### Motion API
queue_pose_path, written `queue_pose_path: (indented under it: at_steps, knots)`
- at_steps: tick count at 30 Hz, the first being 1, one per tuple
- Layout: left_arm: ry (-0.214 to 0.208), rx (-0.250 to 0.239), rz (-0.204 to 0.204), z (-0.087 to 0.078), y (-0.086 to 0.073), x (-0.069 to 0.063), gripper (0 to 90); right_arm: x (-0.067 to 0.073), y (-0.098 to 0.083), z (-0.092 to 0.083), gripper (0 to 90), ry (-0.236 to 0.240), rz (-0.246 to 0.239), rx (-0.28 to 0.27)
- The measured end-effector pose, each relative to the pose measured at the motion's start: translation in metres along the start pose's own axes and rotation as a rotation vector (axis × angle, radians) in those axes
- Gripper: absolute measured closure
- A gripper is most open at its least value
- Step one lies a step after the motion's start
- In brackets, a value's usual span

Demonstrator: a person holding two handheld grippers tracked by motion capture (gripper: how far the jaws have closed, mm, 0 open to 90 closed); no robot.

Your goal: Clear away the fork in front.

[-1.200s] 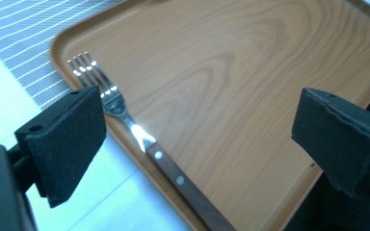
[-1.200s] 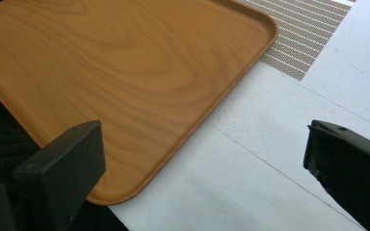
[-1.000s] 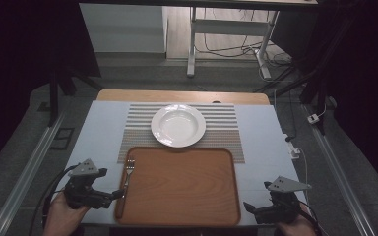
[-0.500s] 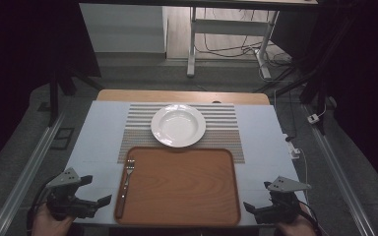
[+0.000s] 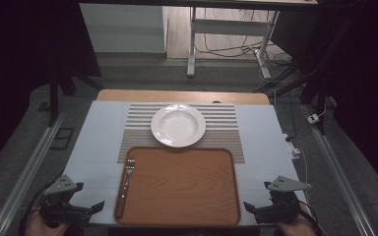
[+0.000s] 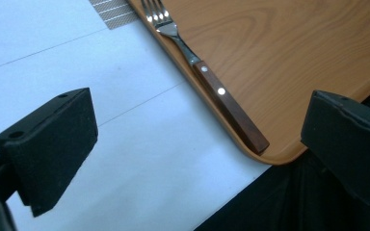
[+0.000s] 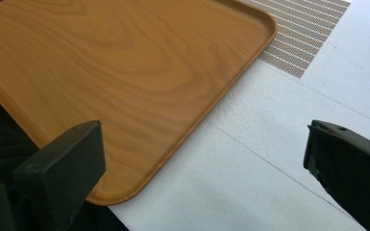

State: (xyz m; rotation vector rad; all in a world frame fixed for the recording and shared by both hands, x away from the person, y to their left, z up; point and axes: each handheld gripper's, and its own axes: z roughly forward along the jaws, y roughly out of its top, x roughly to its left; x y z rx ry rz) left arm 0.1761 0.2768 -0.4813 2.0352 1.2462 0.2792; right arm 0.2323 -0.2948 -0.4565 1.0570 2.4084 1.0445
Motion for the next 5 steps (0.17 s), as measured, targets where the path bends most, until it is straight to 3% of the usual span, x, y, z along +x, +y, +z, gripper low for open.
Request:
queue_pose_path:
  at_steps: [5]
  knots:
    - [0.0,0.016,-0.024,0.0009,0.0006,0.0017,0.0,-0.0002,-0.0004,0.0005,1.4,-0.001,0.0,0.001]
